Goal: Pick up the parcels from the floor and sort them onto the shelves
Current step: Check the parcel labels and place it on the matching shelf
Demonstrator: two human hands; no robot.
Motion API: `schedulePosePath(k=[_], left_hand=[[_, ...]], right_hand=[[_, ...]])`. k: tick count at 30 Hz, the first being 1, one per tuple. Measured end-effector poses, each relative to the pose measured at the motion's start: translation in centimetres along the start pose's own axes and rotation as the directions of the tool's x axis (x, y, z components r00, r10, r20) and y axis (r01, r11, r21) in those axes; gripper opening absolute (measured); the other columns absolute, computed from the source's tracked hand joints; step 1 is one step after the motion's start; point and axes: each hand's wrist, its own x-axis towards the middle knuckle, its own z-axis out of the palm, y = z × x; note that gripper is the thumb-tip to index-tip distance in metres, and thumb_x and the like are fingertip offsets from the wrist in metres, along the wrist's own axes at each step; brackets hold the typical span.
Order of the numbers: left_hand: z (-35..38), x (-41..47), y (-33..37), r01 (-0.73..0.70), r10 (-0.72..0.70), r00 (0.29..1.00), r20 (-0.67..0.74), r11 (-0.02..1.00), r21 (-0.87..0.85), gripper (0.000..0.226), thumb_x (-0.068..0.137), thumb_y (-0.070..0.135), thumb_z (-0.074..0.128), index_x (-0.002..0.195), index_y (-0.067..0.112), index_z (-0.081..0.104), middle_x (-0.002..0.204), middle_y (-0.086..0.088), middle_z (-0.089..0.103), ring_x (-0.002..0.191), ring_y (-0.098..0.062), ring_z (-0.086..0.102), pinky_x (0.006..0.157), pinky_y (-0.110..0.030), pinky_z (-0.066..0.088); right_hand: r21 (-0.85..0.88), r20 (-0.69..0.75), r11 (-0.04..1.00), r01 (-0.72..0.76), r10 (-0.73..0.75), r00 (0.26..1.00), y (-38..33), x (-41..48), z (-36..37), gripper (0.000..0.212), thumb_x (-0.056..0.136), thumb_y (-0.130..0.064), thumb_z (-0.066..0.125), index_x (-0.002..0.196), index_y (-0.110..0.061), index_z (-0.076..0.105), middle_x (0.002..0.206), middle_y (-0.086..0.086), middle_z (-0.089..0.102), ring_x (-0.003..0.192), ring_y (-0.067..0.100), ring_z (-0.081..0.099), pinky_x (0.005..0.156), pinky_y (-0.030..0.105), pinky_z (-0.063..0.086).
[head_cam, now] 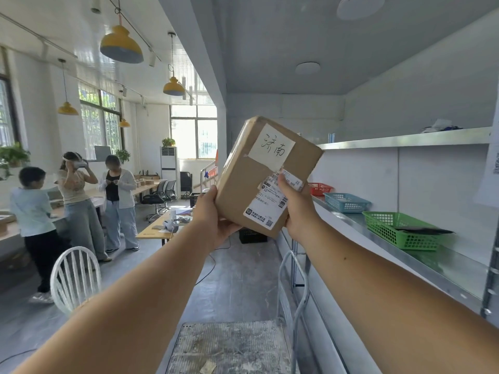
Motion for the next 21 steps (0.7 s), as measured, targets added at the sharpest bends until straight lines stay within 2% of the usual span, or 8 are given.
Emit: schedulePosePath(k=[3,6,8,10,13,16,18,21], left_hand=[[-0.4,0.1,0.3,-0.039,0.037,0.999,0.018,0.992,0.117,0.060,0.110,0.035,0.053,0.161,0.052,0.028,0.134,-0.004,0.064,0.096,-0.039,0.077,0.069,-0.060,0.066],[-0.2,-0.5,0.5,-0.062,0.063,0.998,0.000,0.987,0.147,0.054,0.110,0.012,0.046,0.157,0.039,0.045,0.146,-0.002,0.053,0.097,-0.033,0.075,0.052,-0.041,0.065],[0.1,-0.6,0.7,-0.081,0.087,0.996,-0.031,0.986,0.149,0.057,0.103,-0.001,0.037,0.141,0.034,0.061,0.144,-0.001,0.053,0.114,-0.034,0.072,0.076,-0.047,0.067],[0.4,-0.6,0.8,-0.107,0.119,0.992,-0.048,0.971,0.212,0.056,0.100,-0.003,0.034,0.130,0.032,0.065,0.144,-0.007,0.058,0.127,-0.036,0.066,0.105,-0.055,0.057],[0.9,-0.8,1.0,-0.150,0.165,0.986,-0.013,0.929,0.339,0.038,0.112,0.030,0.040,0.143,0.025,0.062,0.144,-0.010,0.064,0.134,-0.037,0.061,0.116,-0.055,0.047],[0.6,-0.6,1.0,-0.154,0.151,0.988,0.039,0.902,0.405,0.077,0.099,0.081,0.026,0.159,0.035,0.044,0.152,-0.009,0.060,0.136,-0.037,0.059,0.117,-0.058,0.045],[-0.2,-0.4,0.8,-0.199,0.172,0.980,0.102,0.887,0.416,0.083,0.093,0.088,0.025,0.161,0.042,0.039,0.155,-0.007,0.057,0.136,-0.037,0.059,0.114,-0.060,0.047],[-1.2,-0.1,0.3,-0.199,0.141,0.974,0.177,0.905,0.375,0.082,0.091,0.090,0.030,0.144,0.038,0.065,0.131,-0.005,0.077,0.114,-0.032,0.076,0.093,-0.053,0.063]], right_hand=[[-0.053,-0.026,0.999,-0.006,0.005,1.000,-0.2,-0.3,-0.6,0.027,0.095,-0.039,0.079,0.119,-0.036,0.068,0.107,-0.009,0.084,0.098,0.016,0.082,0.069,0.035,0.066],[-0.111,-0.022,0.994,-0.025,0.022,1.000,-0.2,-0.5,-1.3,0.016,0.095,-0.046,0.076,0.107,-0.037,0.073,0.101,-0.008,0.085,0.095,0.018,0.082,0.069,0.037,0.067],[-0.132,-0.020,0.990,-0.055,0.053,0.998,-0.1,-0.7,-1.4,0.019,0.096,-0.051,0.073,0.104,-0.035,0.075,0.099,-0.006,0.086,0.091,0.019,0.083,0.067,0.039,0.067],[-0.126,-0.035,0.989,-0.077,0.073,0.997,-0.2,-0.9,-1.3,0.024,0.098,-0.054,0.070,0.108,-0.033,0.075,0.102,-0.003,0.085,0.090,0.020,0.083,0.063,0.038,0.066],[-0.095,-0.013,0.987,-0.129,0.128,0.992,-0.5,-1.1,-0.8,0.046,0.101,-0.064,0.057,0.123,-0.028,0.074,0.117,0.005,0.083,0.103,0.027,0.080,0.073,0.042,0.065],[-0.015,0.020,0.974,-0.228,0.228,0.973,-1.1,-1.1,-0.7,0.072,0.094,-0.084,0.040,0.127,-0.031,0.076,0.124,0.008,0.081,0.116,0.034,0.076,0.096,0.055,0.060],[0.026,0.062,0.962,-0.270,0.268,0.961,-1.5,-1.0,-0.9,0.083,0.092,-0.087,0.037,0.135,-0.027,0.074,0.132,0.014,0.077,0.123,0.040,0.071,0.109,0.064,0.051],[-0.023,0.073,0.958,-0.286,0.287,0.955,-1.6,-0.9,-1.0,0.078,0.094,-0.083,0.042,0.138,-0.026,0.072,0.136,0.016,0.074,0.127,0.042,0.069,0.114,0.066,0.047]])
